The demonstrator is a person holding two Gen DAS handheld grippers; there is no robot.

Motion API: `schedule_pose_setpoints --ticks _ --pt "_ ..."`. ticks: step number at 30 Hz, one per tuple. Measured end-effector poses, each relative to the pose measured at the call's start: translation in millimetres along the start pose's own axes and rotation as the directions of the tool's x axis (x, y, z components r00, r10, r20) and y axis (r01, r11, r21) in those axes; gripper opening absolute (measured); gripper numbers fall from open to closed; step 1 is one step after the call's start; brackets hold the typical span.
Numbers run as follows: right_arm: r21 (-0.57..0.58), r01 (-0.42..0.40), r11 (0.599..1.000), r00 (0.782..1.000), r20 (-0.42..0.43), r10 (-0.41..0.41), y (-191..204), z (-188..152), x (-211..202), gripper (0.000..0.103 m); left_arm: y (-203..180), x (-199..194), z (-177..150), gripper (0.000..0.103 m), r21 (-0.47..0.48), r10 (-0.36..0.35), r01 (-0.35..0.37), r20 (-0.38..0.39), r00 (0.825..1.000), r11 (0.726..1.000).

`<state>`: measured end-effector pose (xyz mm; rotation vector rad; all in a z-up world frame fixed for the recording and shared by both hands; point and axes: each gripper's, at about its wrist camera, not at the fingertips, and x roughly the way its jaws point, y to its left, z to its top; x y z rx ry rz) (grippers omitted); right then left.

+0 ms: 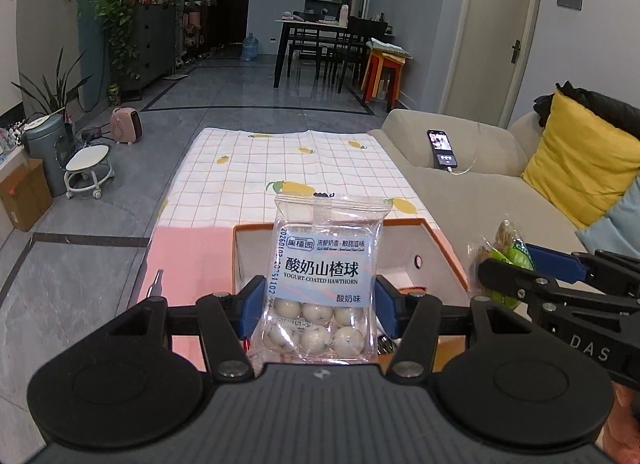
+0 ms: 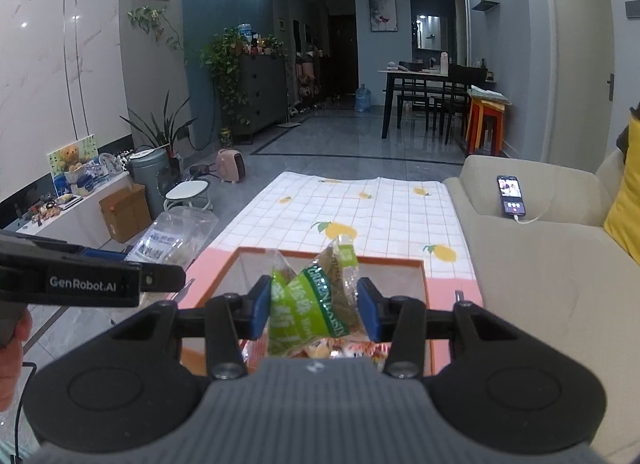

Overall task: Organize snacks
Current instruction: 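Carry both bags into the orange box and open both tools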

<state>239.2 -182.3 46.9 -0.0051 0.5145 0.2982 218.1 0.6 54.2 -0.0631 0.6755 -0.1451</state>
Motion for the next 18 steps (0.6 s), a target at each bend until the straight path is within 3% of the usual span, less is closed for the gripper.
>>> schedule_pose_setpoints --ticks 9,18 --pt "0.041 -0.023 0.999 0.990 -0.141 0.029 -19 8 91 0.043 10 73 14 0.064 -0.011 0.002 -0.003 -0.112 0.994 1.000" --pt "0.025 -0.037 0.999 0.944 -0.326 0.043 -30 -18 166 0.043 19 146 -10 0.064 -0.021 -0.018 0.012 -0.293 0.956 1.000"
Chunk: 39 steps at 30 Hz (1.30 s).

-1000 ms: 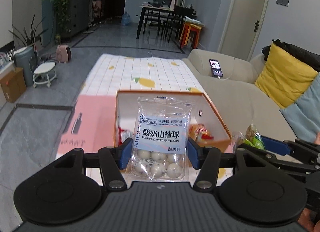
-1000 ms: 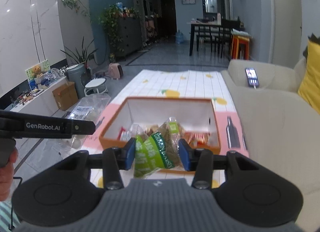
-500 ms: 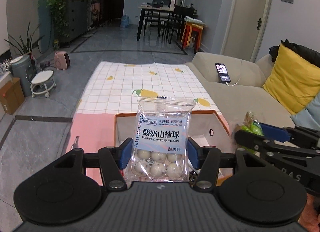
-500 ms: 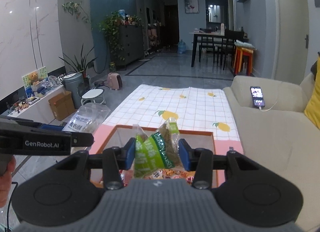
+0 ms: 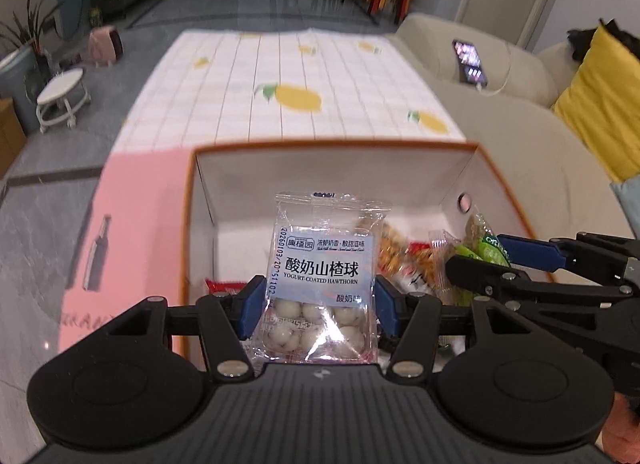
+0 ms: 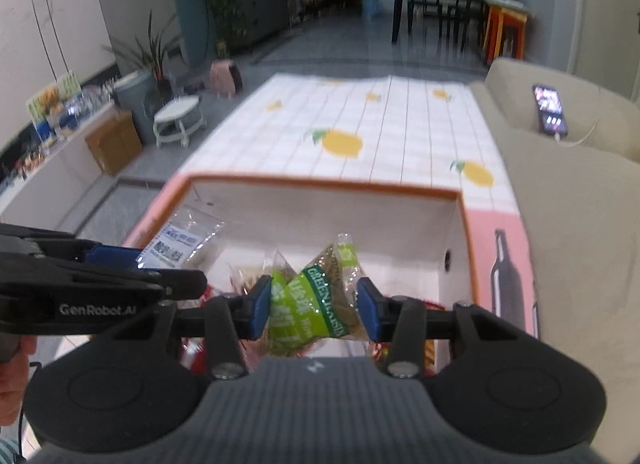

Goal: Organize snacks

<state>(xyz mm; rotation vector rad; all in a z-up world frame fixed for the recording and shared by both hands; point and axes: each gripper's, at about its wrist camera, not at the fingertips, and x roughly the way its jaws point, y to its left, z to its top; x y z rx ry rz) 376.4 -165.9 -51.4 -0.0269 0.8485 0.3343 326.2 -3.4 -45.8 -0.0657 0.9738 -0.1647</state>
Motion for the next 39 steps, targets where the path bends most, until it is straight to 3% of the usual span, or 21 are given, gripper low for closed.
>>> schedule_pose_setpoints --ticks 9,21,25,32,39 --pt "-0.018 0.016 1.000 0.994 -0.109 -0.017 -7 -14 46 0.044 -3 36 -10 0.065 0.033 0.033 -0.030 -0.093 0.995 0.999" --pt "-0.041 0.031 0.999 0.991 -0.126 -0.036 -6 -16 42 0.050 -7 32 -9 0.070 0.054 0.065 -0.060 -0.085 0.994 0.997" --pt "-0.028 0.036 0.999 0.994 -0.105 -0.039 -6 -14 31 0.053 -8 19 -9 0.070 0.046 0.073 -0.071 -0.051 0.996 0.996" --pt "-0.017 0.051 0.999 0.998 -0.021 -0.051 -2 -3 -7 0.067 -7 -28 -2 0.076 0.018 0.082 -0.084 0.068 0.994 0.996" --pt "-0.020 0.072 0.997 0.993 0.095 -0.070 8 13 -59 0.072 -7 -84 5 0.077 -0.017 0.104 -0.103 0.195 0.975 0.995"
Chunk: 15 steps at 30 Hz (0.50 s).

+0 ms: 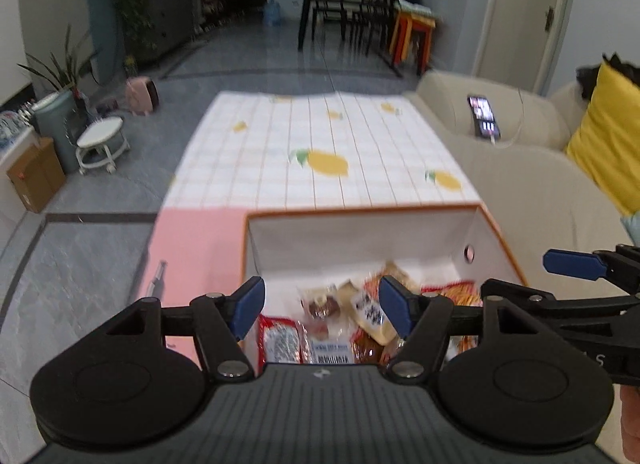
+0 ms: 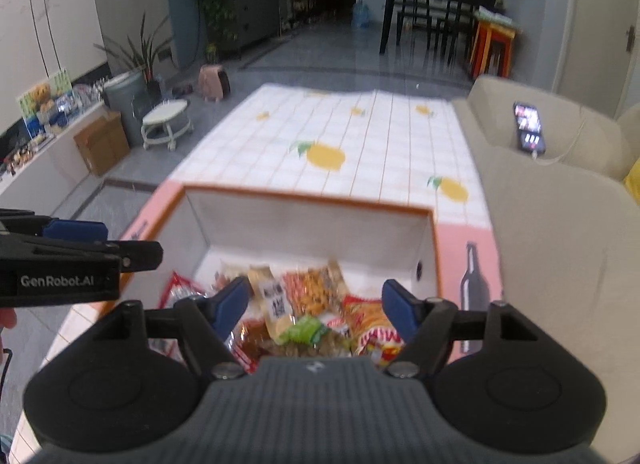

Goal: Organize snacks

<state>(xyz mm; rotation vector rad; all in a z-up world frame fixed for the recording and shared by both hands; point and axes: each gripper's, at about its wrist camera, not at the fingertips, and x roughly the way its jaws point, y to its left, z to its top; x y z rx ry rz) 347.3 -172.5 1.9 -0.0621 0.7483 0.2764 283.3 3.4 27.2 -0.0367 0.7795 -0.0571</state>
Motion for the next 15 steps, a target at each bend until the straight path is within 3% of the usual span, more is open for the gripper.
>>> schedule_pose_setpoints --ticks 8,15 --pt "-0.048 0.035 0.998 0.985 0.168 -0.027 17 15 -77 0.074 -3 -63 12 0.077 0.001 0.019 -0.019 0.132 0.991 1.000" --pt "-0.042 0.071 0.997 0.950 0.308 -0.054 26 8 -149 0.077 -10 -123 9 0.077 0.012 0.026 -0.030 0.264 0.964 0.999"
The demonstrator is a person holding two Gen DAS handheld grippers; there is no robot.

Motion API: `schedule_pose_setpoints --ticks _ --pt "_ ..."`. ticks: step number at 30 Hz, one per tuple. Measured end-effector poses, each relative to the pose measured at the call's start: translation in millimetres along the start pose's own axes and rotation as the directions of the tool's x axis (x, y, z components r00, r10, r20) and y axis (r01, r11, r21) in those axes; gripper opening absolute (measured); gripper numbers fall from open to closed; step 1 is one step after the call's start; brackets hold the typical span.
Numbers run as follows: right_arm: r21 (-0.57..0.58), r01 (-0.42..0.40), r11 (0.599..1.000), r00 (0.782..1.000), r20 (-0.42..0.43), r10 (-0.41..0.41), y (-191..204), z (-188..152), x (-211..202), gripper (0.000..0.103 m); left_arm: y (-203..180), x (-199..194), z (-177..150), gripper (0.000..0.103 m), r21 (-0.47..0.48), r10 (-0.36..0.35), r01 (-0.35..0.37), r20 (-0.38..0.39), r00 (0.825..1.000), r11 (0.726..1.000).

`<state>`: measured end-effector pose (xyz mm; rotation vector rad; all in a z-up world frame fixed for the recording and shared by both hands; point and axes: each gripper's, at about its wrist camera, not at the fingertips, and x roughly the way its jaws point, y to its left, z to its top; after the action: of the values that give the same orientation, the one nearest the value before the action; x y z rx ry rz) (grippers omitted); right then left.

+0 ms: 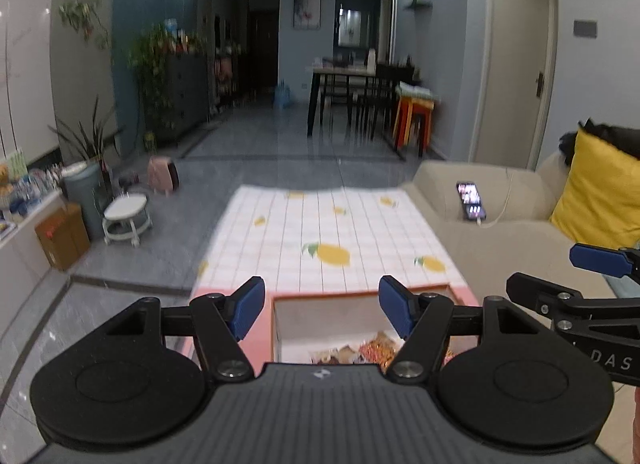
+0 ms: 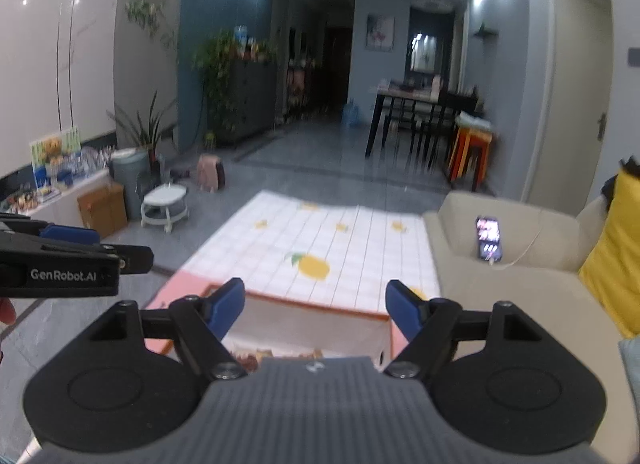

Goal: Organize snacks

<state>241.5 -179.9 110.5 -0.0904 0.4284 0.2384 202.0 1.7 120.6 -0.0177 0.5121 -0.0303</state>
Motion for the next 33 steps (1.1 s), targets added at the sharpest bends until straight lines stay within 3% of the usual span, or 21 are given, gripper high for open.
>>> schedule_pose_setpoints --ticks 11,19,23,24,33 --pt "0.049 0.010 0.999 0.985 0.170 -0.018 10 -22 -119 0.078 -16 -85 -30 0.083 0.018 0.009 -0.012 0.156 0.988 1.000" --pt "0.062 0.052 0.997 0.985 0.162 -0.061 31 -76 -170 0.081 -19 -114 -76 0.088 0.000 0.020 -0.020 0.147 0.989 1.000" --pt "0.068 0.080 0.994 0.984 0.151 -0.090 41 -102 -184 0.091 -22 -121 -95 0.091 0.013 0.037 -0.039 0.135 0.990 0.999" --pt "0.075 0.079 0.994 0.985 0.146 -0.089 43 -108 -186 0.095 -23 -121 -99 0.093 0.009 0.039 -0.040 0.129 0.991 0.999" --pt "0.088 0.090 0.992 0.992 0.079 -0.097 52 -144 -183 0.096 -20 -112 -134 0.095 0.019 0.075 -0.076 0.033 0.997 0.997"
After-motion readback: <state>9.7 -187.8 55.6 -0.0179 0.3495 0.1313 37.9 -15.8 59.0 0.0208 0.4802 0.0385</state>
